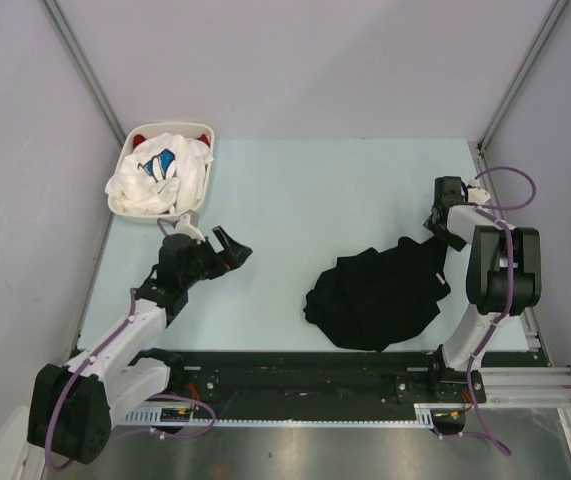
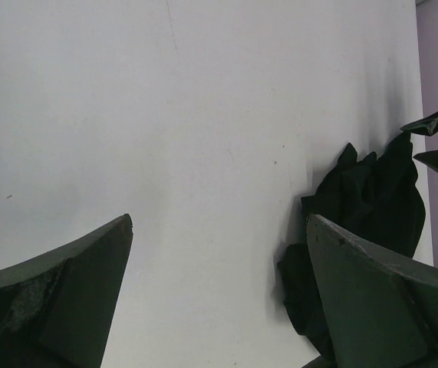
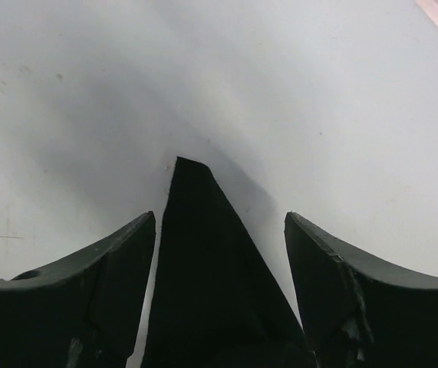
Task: Fold and stack the t-shirts
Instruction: Flatten the tshirt out
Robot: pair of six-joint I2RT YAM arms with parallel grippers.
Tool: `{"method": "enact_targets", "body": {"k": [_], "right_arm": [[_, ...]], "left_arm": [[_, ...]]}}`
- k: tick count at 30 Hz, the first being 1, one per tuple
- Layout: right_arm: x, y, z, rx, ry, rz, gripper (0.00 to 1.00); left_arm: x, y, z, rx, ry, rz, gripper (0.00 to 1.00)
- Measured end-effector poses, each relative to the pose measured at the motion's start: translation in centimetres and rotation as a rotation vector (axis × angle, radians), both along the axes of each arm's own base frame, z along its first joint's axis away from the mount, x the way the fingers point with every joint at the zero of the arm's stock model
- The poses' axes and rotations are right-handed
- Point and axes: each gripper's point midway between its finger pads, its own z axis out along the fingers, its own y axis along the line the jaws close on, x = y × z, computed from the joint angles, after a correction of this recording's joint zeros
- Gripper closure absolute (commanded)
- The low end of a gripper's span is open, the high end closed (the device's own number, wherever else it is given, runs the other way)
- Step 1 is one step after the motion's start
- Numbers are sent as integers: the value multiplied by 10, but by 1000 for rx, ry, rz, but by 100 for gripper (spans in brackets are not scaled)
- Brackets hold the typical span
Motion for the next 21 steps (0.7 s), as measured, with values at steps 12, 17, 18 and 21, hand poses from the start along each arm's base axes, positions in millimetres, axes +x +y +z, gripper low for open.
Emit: {"method": "enact_targets", "body": {"k": [12,17,18,21], "right_arm": [[20,17,5,-2,-35,44,100],[52,69,52,-63,-128,196,100],[60,87,73,-73,-167,247,100],[78,144,166,-87,-357,396,100]], "left_arm": [[1,0,0,1,-2,0,0],[0,1,1,7,-7,1,0],[-1,2,1,12,-6,2,0],[-4,4,7,21,-7,3,0]]}}
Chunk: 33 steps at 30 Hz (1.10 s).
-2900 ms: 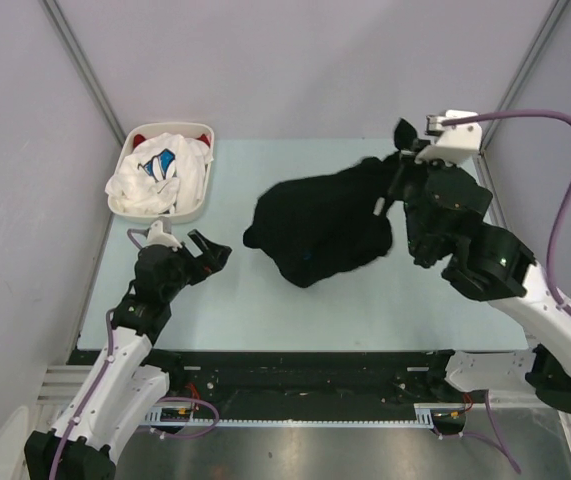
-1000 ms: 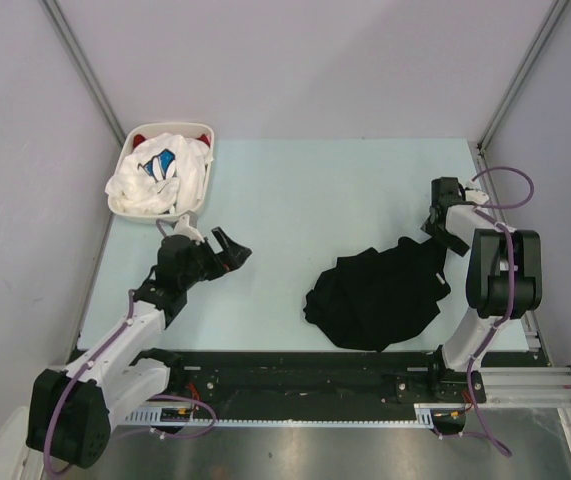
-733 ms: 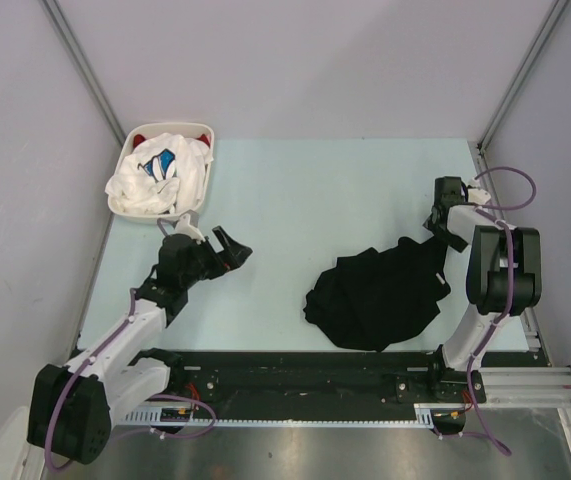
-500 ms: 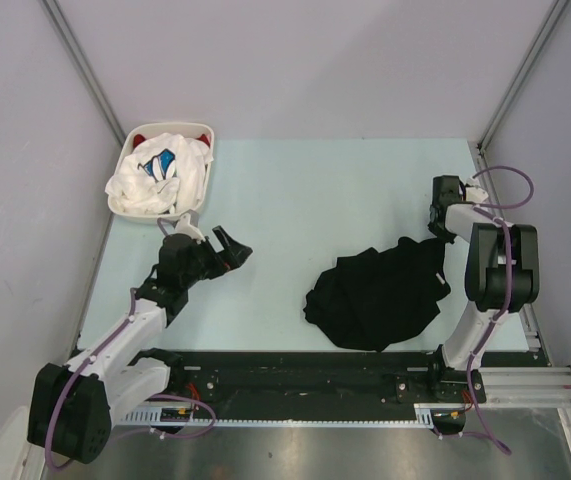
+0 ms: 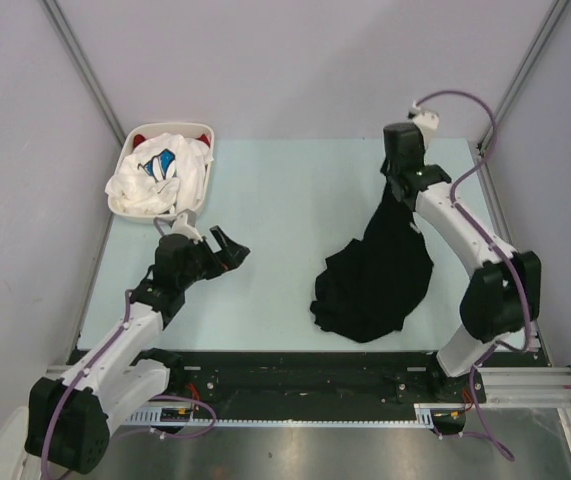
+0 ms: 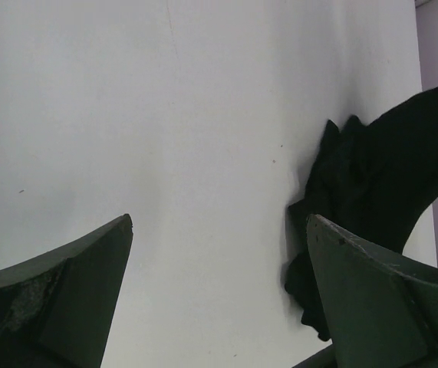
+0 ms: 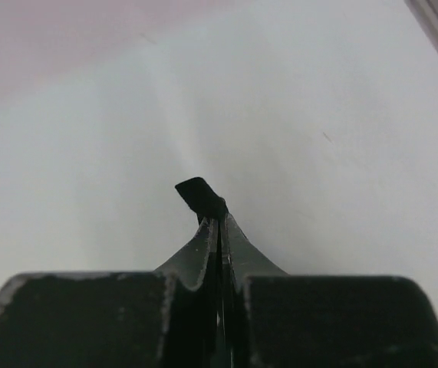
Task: Fold and stack the t-shirts
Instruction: Flatten the tshirt out
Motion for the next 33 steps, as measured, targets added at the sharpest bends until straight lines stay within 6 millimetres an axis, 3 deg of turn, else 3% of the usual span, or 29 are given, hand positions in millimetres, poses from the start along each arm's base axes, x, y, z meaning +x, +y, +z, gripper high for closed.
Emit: {"method": "enact_targets", "body": {"k": [1,3,5,6,9,12,14,17,21,26,29,33], "right_arm": [[1,16,33,5,-61,43,100],[-8,47,123,31,-234,131,100],[-35,59,212,72,-415,184,100],[-63,54,261,92,-520,194,100],[-140,11,344,129,-725,138,100],[-200,-38,381,140,-841,24,100],[-227,-63,385,148,-872,-53,100],[-231,-76,356,109,-807,-119,100],[-195,-63,277,-12,-554,-110,100],[-159,-38,211,-94,-326,-32,100],[-157,-34,207,-94,-305,-8,100],[-159,-29,227,-63,-352,12,100]], "left_arm": [[-1,1,3,0,-6,1,0],[-2,3,15,-1,-30,10,0],[-5,6,30,-4,-68,20,0],[-7,8,38,-6,-91,25,0],[-12,13,61,-16,-145,42,0],[-14,16,83,-22,-187,56,0],[-15,18,93,-24,-202,63,0],[-17,19,99,-25,-209,66,0],[-20,20,94,-18,-187,66,0],[-22,20,89,-12,-169,66,0],[-23,21,88,-10,-165,65,0],[-23,20,89,-11,-166,65,0]]}}
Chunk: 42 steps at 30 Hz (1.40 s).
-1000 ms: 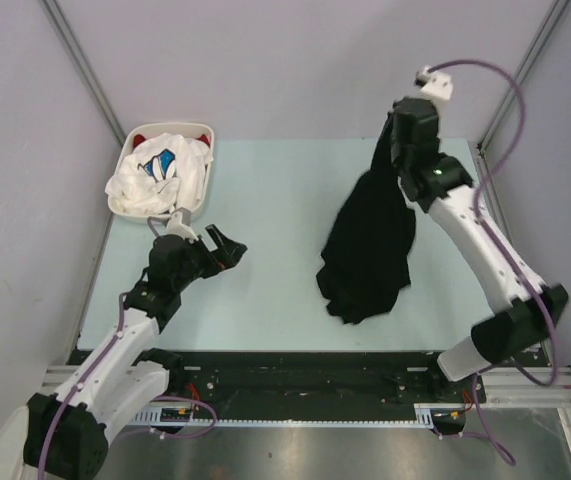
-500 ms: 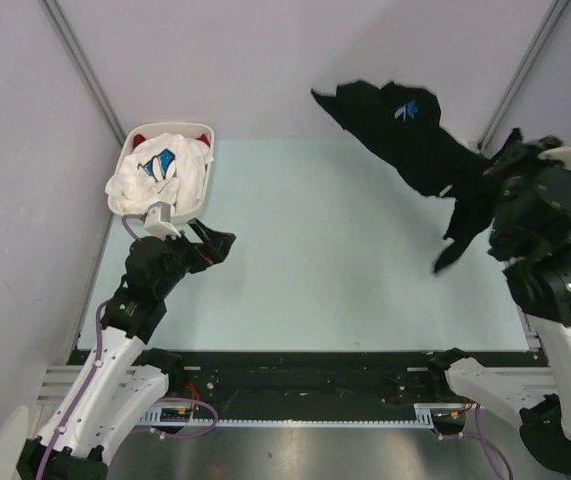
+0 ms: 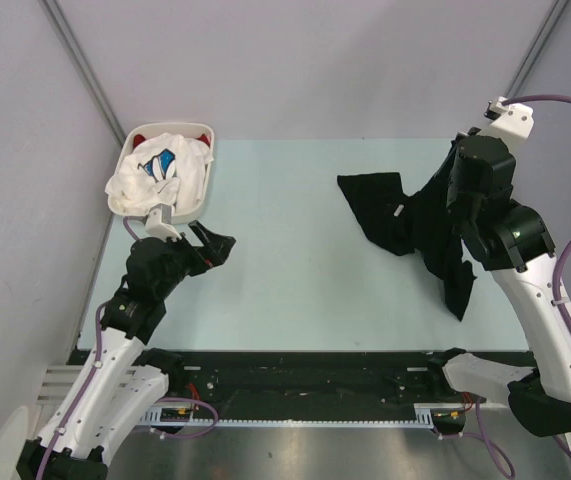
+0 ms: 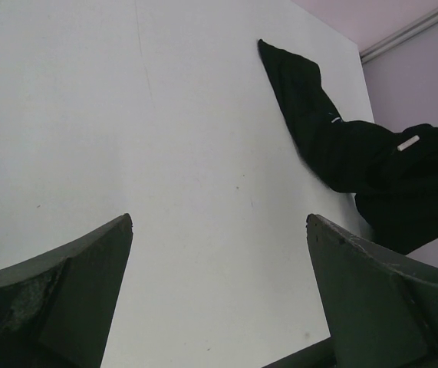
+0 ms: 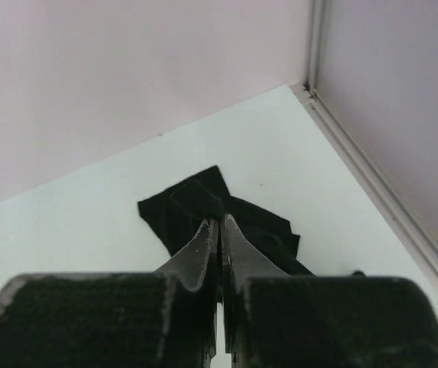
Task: Fold and stack the t-shirts
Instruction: Flatten the tshirt out
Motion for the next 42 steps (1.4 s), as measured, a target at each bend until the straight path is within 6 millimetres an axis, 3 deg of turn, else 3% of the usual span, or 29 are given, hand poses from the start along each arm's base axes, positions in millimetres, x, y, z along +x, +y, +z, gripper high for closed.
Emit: {"method": "enact_targets", "body": {"k": [3,8,11,15,17,21,25,28,30,32,34,37,40,42], "right_arm": [[2,15,18,12,-34,59,100],[-1,84,102,28,-204,274,100],[-31,128,170,64,-374,449,100],[-84,148,251,119,-600,605,100],[-108,154,268,128,-670,663,100],[-129,164,280,54,-736,662,100],[-141,191,289,-47,-763,604,100],[-135,209,293,-125,-759,508,100],[-117,222,277,-230,-703,436,100],[-83,220,255,-303,-613,345,100],[-34,197,227,-358,-500,232,100],[33,138,178,-396,-322,67,100],[68,77,139,-380,-171,-83,100],[77,57,124,-350,-114,-121,100]], "left_arm": [[1,0,-2,2,5,0,0],[3,-1,-5,5,14,0,0],[4,-1,-3,9,5,-2,0],[5,-1,-2,16,-6,-5,0],[5,-1,-2,20,-7,-6,0],[5,0,-3,31,-9,-10,0],[5,0,-4,44,-12,-15,0],[5,0,-5,50,-8,-16,0],[5,0,-6,50,-7,-16,0],[5,1,-5,49,-10,-16,0],[4,1,-3,47,-16,-16,0],[2,1,0,44,-26,-16,0],[0,2,-1,46,-24,-16,0],[-1,2,-3,53,-14,-17,0]]}}
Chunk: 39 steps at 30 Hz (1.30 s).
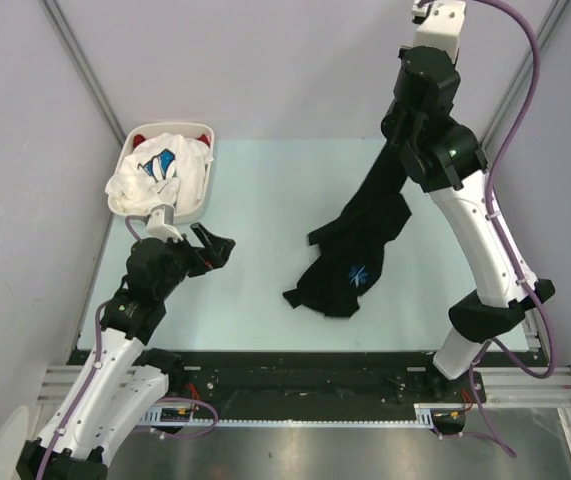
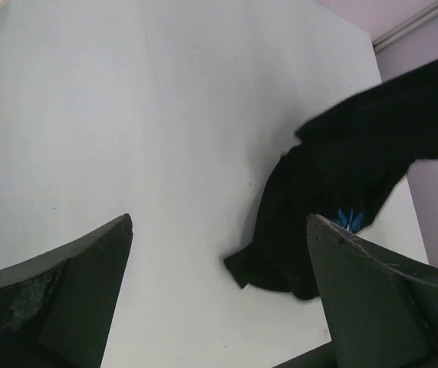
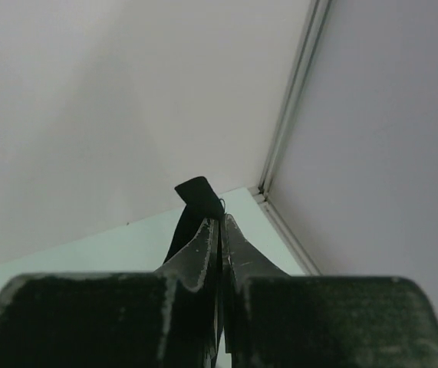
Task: Fold and stack the t-shirts
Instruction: Flatten the tshirt out
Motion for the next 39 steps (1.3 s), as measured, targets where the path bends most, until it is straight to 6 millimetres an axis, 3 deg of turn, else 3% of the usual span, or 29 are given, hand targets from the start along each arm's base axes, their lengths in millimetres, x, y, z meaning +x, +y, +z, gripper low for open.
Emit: {"method": "enact_targets", "body": {"k": [3,6,9,11,12,15,16,18,20,22,25,28,31,36,39], "right_arm": [[-2,8,-13,39,23,54,100],[-22,46,-18,6,32,176,100],[-55,109,5,-47,-21,344,100],[-90,155,26,-81,-92,471,100],[-120,184,42,-105,-148,560,100],[-170,220,81,-112,-261,692,100],[-171,216,95,-89,-306,678,100],[-145,182,103,-71,-328,542,100],[-107,137,96,-49,-289,385,100],[-85,112,81,-57,-255,314,100],[-77,85,61,-47,-225,244,100],[-62,60,74,-2,-226,223,100],[-66,29,78,16,-235,131,100],[-67,10,73,31,-213,93,100],[-64,16,62,8,-185,104,100]], "left_arm": [[-1,1,-2,12,3,-1,0],[-1,2,-2,16,1,2,0],[-1,3,-2,18,3,5,0],[-1,3,-2,18,2,9,0],[-1,4,-2,20,3,12,0],[-1,4,-2,20,2,14,0],[-1,4,-2,20,2,14,0],[-1,4,-2,20,3,14,0],[-3,5,-2,22,4,17,0],[-5,7,-1,23,0,20,0],[-8,8,-1,29,0,18,0],[-8,8,4,29,-8,18,0],[-8,9,4,35,-10,18,0],[-7,8,4,37,-6,18,0],[-7,8,3,38,-1,16,0]]}}
